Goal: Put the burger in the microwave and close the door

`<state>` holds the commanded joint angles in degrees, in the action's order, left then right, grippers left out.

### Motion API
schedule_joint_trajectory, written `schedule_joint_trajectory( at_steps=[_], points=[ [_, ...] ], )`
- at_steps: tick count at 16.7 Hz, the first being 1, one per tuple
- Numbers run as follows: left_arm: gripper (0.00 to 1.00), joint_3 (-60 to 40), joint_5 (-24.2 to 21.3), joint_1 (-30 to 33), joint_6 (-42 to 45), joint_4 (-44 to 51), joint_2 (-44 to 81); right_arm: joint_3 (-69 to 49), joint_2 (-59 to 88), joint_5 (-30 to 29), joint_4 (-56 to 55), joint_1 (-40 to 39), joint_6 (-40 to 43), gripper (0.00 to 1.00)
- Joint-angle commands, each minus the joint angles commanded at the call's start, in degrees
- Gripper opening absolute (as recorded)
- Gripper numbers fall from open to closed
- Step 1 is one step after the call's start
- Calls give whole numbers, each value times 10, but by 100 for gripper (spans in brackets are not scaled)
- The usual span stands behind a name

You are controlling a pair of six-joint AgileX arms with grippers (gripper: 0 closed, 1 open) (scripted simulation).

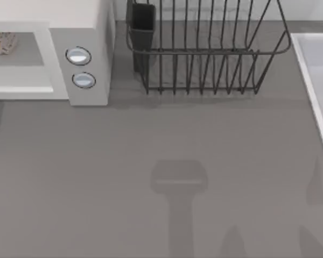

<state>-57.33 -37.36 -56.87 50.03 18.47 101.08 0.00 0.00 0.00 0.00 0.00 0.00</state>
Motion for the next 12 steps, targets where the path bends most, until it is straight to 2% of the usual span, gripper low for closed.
schedule_joint_trajectory(
  at_steps=[6, 12],
  points=[
    [0, 157, 39, 69, -81, -70, -125, 0, 0, 0, 0, 0, 0, 100],
    [0, 173, 41, 76, -91, -77, -138, 0, 0, 0, 0, 0, 0, 100]
  ],
)
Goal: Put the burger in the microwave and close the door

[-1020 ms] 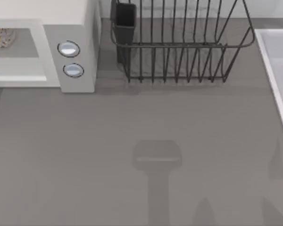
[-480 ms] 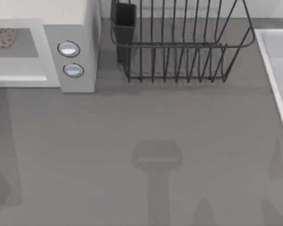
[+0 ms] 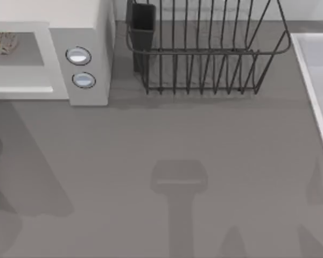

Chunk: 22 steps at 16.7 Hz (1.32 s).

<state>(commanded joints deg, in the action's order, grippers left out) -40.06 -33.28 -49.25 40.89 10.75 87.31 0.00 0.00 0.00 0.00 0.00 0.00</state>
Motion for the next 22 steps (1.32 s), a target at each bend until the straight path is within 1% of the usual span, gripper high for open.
schedule_joint_trajectory(
  at_steps=[3, 10, 12, 16, 18, 20, 22],
  points=[
    [0, 28, 19, 37, -31, -10, -34, 0, 0, 0, 0, 0, 0, 100],
    [0, 140, 105, 175, -160, -49, -167, 0, 0, 0, 0, 0, 0, 100],
    [0, 150, 113, 187, -173, -52, -180, 0, 0, 0, 0, 0, 0, 100],
    [0, 149, 111, 186, -173, -51, -177, 0, 0, 0, 0, 0, 0, 100],
    [0, 153, 125, 206, -189, -52, -183, 0, 0, 0, 0, 0, 0, 100],
    [0, 160, 153, 247, -219, -53, -196, 0, 0, 0, 0, 0, 0, 100],
    [0, 170, 190, 303, -260, -54, -213, 0, 0, 0, 0, 0, 0, 100]
  ],
)
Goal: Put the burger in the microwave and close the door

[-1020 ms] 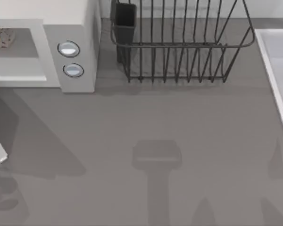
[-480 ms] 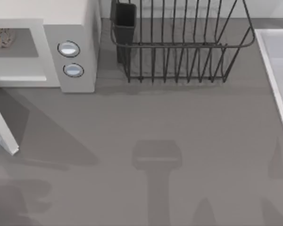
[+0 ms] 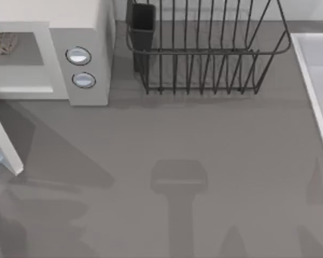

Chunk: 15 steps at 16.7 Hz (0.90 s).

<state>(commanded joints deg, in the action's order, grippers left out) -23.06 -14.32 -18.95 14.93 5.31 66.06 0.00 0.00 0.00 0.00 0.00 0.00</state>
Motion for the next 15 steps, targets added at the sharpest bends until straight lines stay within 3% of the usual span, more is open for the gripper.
schedule_joint_trajectory(
  at_steps=[7, 15],
  points=[
    [0, 36, 124, 181, -136, -4, -62, 0, 0, 0, 0, 0, 0, 100],
    [0, 20, 130, 190, -144, -16, -41, 0, 0, 0, 0, 0, 0, 100]
  ],
)
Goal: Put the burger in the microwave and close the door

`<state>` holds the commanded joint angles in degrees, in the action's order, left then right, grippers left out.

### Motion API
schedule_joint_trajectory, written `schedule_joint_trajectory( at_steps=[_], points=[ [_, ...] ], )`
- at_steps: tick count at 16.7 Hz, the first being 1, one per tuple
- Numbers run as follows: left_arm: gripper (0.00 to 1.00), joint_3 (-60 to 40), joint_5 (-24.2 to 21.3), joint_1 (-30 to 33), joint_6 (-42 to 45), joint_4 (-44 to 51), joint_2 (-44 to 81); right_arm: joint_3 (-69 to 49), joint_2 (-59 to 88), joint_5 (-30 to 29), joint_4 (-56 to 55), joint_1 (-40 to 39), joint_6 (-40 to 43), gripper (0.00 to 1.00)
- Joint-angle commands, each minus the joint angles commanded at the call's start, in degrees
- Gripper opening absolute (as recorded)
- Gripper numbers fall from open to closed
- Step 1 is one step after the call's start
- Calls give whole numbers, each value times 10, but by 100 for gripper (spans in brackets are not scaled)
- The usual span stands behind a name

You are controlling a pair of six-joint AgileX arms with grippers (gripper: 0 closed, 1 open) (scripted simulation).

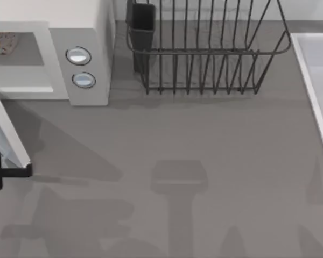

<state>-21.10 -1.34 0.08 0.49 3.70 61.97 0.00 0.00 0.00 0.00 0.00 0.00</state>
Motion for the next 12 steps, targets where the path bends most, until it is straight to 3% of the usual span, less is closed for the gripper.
schedule_joint_trajectory(
  at_steps=[8, 12],
  points=[
    [0, -127, 3, 4, -1, -91, 236, 0, 0, 0, 0, 0, 0, 100],
    [0, -154, 3, 5, -1, -112, 273, 0, 0, 0, 0, 0, 0, 100]
  ],
)
